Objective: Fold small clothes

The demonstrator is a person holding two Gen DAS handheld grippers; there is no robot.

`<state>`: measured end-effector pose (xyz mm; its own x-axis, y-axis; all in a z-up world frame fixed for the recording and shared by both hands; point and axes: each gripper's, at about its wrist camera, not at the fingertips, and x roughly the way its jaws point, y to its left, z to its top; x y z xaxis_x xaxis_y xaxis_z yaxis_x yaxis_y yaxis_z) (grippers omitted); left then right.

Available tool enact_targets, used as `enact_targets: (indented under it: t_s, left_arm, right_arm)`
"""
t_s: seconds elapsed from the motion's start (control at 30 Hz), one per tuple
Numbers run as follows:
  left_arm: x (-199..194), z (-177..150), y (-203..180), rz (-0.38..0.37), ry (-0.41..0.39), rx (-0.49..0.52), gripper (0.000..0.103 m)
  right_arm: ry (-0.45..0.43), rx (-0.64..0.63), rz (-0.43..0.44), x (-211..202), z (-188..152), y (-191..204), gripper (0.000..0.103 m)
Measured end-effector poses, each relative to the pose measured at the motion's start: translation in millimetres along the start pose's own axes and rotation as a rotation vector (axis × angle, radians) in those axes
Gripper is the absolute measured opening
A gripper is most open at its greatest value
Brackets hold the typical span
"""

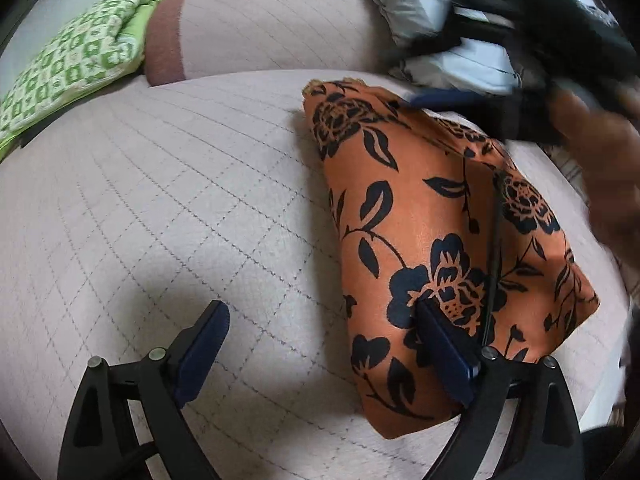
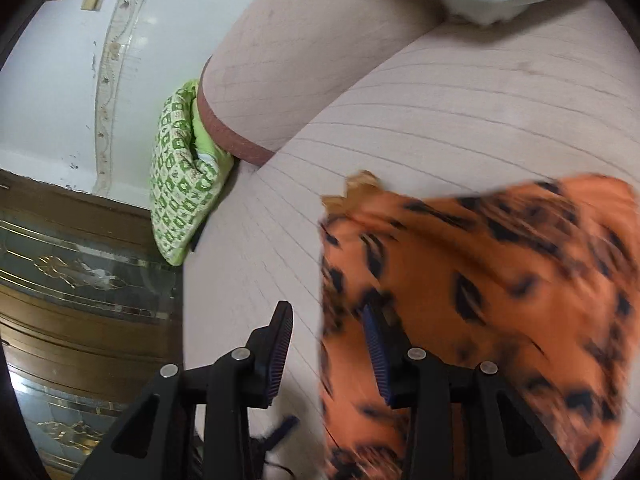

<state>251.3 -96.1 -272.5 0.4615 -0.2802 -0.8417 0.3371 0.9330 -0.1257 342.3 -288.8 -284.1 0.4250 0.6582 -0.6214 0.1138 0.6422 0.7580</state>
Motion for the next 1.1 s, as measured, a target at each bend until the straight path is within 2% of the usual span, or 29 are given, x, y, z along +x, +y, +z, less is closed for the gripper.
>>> enact_targets:
  t_s: [0.03,0.17,0.23,0.33,0.43,0.47,0.53,0.6,0.67,0.73,0.83,0.9,0.93,1.1]
  left_arm:
    - [2.5,-0.3,0.5,-0.008,0.008,0.01,0.095]
    - [8.1,-6.0,-1.0,0.002,0.0,0.038,0.095]
    - [8.3,-6.3,-1.1,-0.008,-0.01,0.048,0.095]
    - [5.4,-2.2,2.5,-0.042,-0.005,-0.002,0.095]
    - [-5.5,5.2,8.1,-0.055,-0.011,-0.049,0.094]
    - [-15.8,8.5,11.0,-0.044,-0.055,-0.066,0.094]
    - [-32.5,14.1,14.5,-0.03,-0.132,-0.087,0.094]
    - [-42.0,20.5,14.0,-0.01,-0.177,-0.101,0.094]
    - [-39.9,26.2,11.8,0.01,-0.203,-0.106,0.094]
    - [-27.4,32.8,7.8,0.071,-0.207,-0.105,0.094]
    - [-11.9,38.0,0.3,0.09,-0.182,-0.102,0.094]
    - [15.6,38.2,-8.6,0.141,-0.078,-0.054,0.095]
    - [20.9,32.7,-12.8,0.141,-0.065,-0.052,0.095]
    - [12.5,30.4,-18.3,0.182,-0.087,-0.02,0.096]
  right_arm:
    - [0.015,0.006,0.004,15.6,9.9,1.0,0.04]
    - [0.111,0.06,-0.1,83.7,37.0,-19.3,0.039]
    - [0.103,0.074,-0.058,94.9,43.4,-25.5,0.039]
    - [0.067,0.093,-0.042,75.9,44.7,-25.0,0.039]
    - [-0.009,0.069,0.006,25.3,30.0,-25.4,0.039]
    - [-0.026,0.064,0.041,1.3,19.9,-27.5,0.043]
    - [-0.06,0.058,0.055,-35.5,0.8,-31.3,0.05]
    - [-0.096,0.039,0.043,-75.3,-26.8,-38.5,0.049]
    - [-0.124,0.069,0.059,-98.5,-49.3,-50.3,0.049]
    - [-0.148,0.125,0.088,-112.4,-70.3,-65.1,0.049]
    - [-0.178,0.164,0.083,-119.7,-84.6,-81.3,0.049]
    - [-0.151,0.192,0.072,-112.1,-87.7,-94.6,0.05]
    - [-0.132,0.202,0.055,-106.0,-87.6,-101.2,0.049]
    - [-0.131,0.148,0.017,-105.1,-88.6,-102.4,0.049]
